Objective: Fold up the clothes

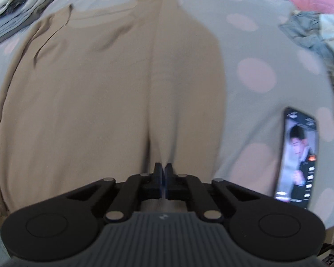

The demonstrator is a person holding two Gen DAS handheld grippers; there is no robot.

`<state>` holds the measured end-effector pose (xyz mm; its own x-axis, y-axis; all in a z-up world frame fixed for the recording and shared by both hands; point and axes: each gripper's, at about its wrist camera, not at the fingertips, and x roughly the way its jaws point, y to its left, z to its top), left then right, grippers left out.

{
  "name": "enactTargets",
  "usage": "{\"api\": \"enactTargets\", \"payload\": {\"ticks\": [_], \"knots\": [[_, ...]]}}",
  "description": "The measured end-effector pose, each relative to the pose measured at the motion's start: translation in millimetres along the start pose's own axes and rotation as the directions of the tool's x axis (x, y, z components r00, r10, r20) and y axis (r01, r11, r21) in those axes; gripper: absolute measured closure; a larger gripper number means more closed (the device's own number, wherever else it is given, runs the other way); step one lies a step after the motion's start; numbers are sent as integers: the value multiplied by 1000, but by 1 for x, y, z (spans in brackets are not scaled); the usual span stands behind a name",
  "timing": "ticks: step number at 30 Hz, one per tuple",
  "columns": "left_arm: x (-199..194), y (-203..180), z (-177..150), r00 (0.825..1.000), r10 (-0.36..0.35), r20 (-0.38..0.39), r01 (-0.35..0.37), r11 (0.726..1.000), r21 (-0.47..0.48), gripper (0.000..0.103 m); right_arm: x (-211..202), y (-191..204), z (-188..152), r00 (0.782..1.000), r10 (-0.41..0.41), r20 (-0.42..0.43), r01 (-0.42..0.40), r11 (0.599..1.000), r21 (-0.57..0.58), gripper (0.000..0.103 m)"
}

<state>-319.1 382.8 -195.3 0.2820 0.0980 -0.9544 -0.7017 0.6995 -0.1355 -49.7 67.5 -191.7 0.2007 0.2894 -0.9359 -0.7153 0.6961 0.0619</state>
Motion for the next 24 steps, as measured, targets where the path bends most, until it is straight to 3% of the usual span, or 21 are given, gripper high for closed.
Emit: {"api": "enactTargets", "payload": {"ticks": [3, 8, 13, 18, 24], "knots": [[1, -1, 0, 1000, 5, -4, -5, 1000, 4, 57, -15, -18, 13, 1000, -5, 30, 3, 999, 46, 100], [2, -2, 2, 1000, 4, -6, -4, 1000, 11, 57, -49, -65, 47, 990, -90, 107, 77, 990, 121, 100], [5, -1, 4, 1000, 3, -13, -3, 1000, 1, 57, -74, -123, 78, 956, -236, 173, 199, 958, 206, 100], [5, -2, 6, 1000, 2, -9, -2, 1000, -11, 54, -68, -178, 100, 921, -335, 197, 260, 908, 329, 100], [14, 1, 3, 999, 7, -41, -8, 999, -33, 53, -31, -212, 108, 934, -332, 131, 251, 872, 420, 96]]}}
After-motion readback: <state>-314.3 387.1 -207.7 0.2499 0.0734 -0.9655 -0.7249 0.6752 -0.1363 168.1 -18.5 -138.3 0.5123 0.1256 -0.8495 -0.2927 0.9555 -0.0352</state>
